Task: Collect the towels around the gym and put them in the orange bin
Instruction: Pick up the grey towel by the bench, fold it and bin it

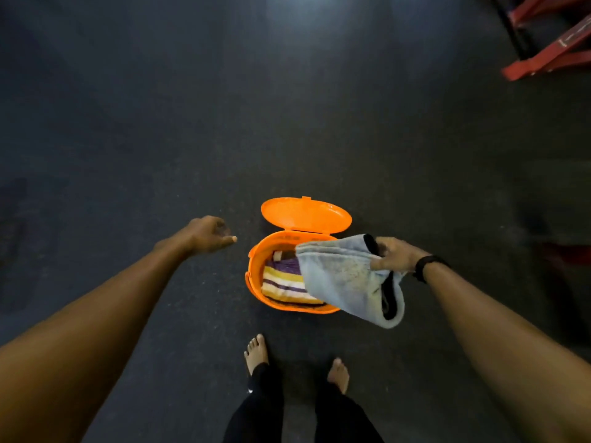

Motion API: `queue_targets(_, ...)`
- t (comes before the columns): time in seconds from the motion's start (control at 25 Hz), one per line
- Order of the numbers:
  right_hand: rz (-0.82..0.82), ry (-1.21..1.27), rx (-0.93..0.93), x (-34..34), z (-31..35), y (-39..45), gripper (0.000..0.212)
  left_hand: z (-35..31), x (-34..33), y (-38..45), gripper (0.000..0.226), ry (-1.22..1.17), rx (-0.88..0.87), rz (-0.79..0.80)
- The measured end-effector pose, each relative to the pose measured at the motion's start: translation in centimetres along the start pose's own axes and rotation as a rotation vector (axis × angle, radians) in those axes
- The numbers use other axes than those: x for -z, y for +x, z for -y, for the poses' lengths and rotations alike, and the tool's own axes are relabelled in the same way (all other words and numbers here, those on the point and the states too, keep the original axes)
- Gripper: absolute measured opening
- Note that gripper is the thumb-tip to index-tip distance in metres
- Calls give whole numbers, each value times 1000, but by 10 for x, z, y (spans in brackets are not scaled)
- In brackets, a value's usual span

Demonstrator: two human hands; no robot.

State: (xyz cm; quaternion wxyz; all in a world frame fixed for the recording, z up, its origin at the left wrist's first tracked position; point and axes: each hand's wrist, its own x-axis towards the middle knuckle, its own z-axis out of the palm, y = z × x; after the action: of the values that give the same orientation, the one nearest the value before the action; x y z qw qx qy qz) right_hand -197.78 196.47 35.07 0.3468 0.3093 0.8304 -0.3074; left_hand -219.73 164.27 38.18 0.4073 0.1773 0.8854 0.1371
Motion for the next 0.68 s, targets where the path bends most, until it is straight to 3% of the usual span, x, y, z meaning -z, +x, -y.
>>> queue_targets(0.08,26,32,-24,-2,-13,55,39,8,-20,42,38,21,-14,36)
queue_targets(0.28,-237,-102,-188,-58,-45,161,53,42,-110,132,29,156,-14,71)
queue_targets(0.52,-75,-392,65,-165,-85,237,75,41,-241,222,47,245,-113,164)
queue_targets(0.68,-47,-503,227,-219,-106,310,99,36,-321,282,84,406,-223,150)
